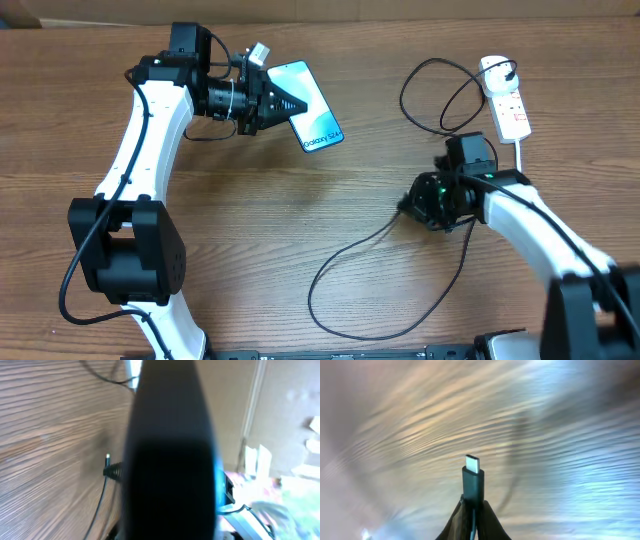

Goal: Plug charger to phone and switch on socket
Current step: 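Carry the USB-C plug with the right gripper toward the phone's bottom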

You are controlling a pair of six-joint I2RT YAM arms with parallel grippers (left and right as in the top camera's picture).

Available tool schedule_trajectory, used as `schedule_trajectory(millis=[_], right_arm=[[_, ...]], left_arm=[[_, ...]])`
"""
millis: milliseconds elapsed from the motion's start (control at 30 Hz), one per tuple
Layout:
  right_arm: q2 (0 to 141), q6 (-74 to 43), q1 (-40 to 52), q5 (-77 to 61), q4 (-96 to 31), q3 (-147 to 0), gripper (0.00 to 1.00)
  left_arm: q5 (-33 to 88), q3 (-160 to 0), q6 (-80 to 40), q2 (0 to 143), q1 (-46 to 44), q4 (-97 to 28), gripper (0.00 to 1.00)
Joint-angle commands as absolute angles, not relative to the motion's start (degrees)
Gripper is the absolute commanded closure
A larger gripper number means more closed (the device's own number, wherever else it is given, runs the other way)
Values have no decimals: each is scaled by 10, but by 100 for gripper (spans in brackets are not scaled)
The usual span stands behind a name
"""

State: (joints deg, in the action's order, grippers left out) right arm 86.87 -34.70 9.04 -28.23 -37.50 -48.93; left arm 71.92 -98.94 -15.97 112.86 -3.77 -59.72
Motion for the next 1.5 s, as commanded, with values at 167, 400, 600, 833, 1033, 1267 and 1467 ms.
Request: schedule_trajectory(millis=[167,400,600,833,1033,1267,1467], right_arm=[[695,-139,90,-604,-374,-511,96],[663,-129,90,-712,-375,-511,96],[663,-118,121,-733,-373,-511,96],[663,-172,211,-588,-363,-511,96],[663,-198,235,-520,-366,-533,96],[663,-197,235,-431,-423,-561,96],[667,-194,235,-462,-418,-561,96]], left_arm=[[854,-997,-110,1128,-39,-595,96],[906,-997,-135,1128,-49,-598,96],[901,-997,-140,1128,-64,-605,96],[787,-997,-128,1128,-76,-651,96],[757,-997,-82,1128,-76,-689,96],[742,-997,-42,1128,-76,-712,96],[741,-997,-38,1128,-83,-726,96]])
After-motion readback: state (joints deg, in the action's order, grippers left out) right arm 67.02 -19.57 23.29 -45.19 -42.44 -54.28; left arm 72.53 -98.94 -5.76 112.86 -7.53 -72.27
